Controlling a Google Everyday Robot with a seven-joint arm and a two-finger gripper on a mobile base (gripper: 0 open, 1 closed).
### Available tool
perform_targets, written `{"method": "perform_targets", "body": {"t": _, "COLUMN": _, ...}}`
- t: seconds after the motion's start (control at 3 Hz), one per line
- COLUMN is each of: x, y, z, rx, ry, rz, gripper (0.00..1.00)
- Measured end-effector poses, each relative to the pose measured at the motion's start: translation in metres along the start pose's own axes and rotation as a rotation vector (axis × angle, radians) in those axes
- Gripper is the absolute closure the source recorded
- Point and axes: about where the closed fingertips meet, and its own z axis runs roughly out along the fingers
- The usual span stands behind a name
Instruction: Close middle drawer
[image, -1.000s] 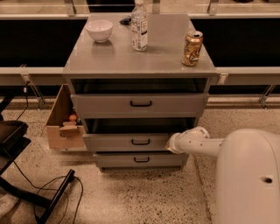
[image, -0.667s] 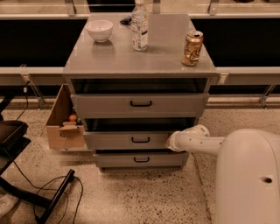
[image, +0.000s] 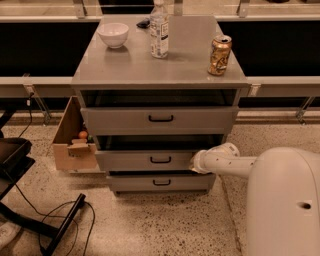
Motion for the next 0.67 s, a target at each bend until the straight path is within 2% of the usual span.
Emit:
{"method": "perform_targets", "body": {"t": 0.33, "x": 0.0, "y": 0.0, "z": 0.0, "rx": 0.0, "ry": 0.0, "rz": 0.0, "gripper": 0.04}}
{"method": "perform_targets", "body": {"t": 0.67, "x": 0.0, "y": 0.0, "z": 0.0, "rx": 0.0, "ry": 0.0, "rz": 0.0, "gripper": 0.0}}
